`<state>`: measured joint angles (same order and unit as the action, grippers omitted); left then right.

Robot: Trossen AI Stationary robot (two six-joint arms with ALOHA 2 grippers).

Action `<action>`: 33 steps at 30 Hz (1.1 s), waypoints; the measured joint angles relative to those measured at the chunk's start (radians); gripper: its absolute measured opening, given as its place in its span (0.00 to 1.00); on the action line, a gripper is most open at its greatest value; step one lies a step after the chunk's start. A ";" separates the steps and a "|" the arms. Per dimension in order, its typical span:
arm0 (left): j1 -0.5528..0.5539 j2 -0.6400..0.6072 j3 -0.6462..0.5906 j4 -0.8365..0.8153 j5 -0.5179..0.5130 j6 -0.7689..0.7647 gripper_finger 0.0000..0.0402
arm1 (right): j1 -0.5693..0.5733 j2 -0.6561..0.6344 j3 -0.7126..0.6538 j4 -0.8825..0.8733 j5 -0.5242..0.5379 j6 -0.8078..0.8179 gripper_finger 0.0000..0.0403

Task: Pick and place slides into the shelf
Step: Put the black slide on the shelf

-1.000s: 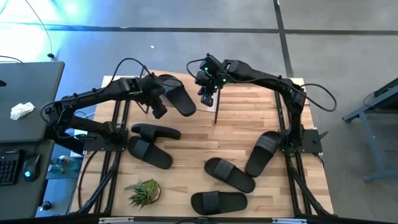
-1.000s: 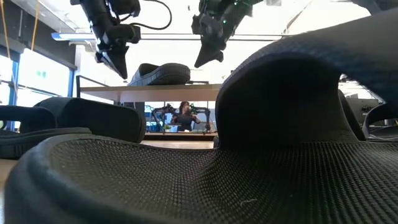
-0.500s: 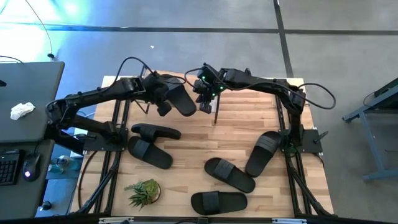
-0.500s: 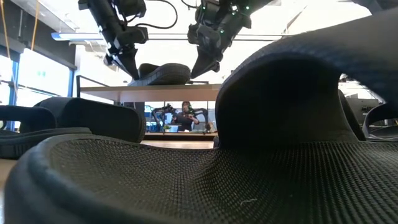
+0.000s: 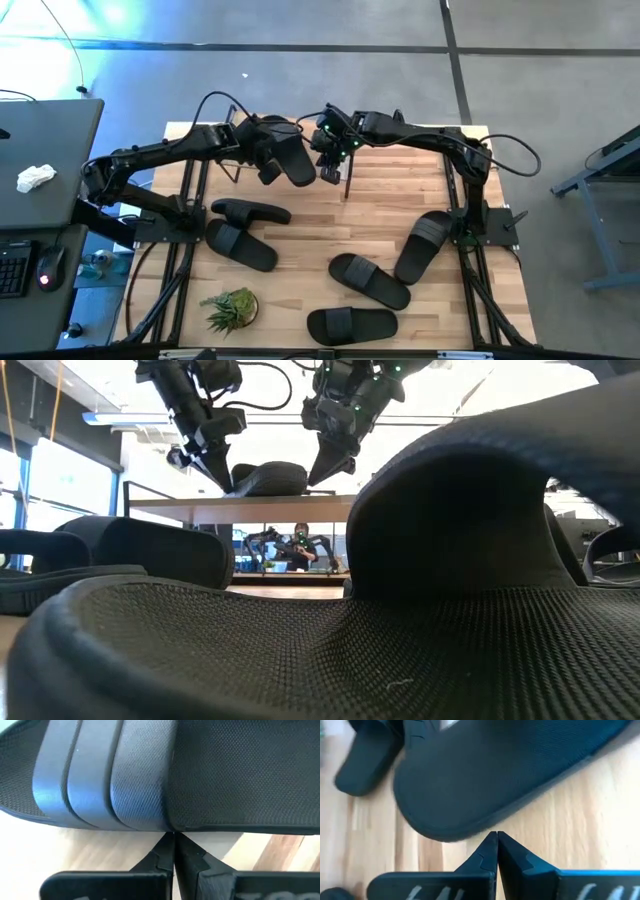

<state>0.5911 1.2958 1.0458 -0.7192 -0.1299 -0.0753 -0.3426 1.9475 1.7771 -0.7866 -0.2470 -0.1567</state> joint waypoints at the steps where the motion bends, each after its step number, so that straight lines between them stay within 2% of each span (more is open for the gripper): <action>1: 0.000 0.001 0.000 0.010 -0.004 0.001 0.00 | 0.004 0.003 0.000 0.010 -0.006 0.000 0.00; 9: 0.041 0.004 0.000 0.059 0.005 0.001 0.00 | 0.031 0.025 0.000 0.074 -0.036 0.026 0.00; 18: 0.088 0.004 0.000 0.076 0.018 0.027 0.00 | 0.032 0.037 0.000 0.144 -0.018 0.060 0.00; 25: 0.090 0.004 0.000 0.085 0.030 0.075 0.00 | 0.031 0.037 0.000 0.134 -0.011 0.067 0.00; 33: 0.090 0.006 0.000 0.109 0.027 0.162 0.00 | 0.026 -0.042 0.000 -0.064 0.174 0.045 0.00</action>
<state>0.6815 1.3019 1.0454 -0.6105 -0.1024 0.0866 -0.3166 1.9054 1.7771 -0.8504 -0.0725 -0.1120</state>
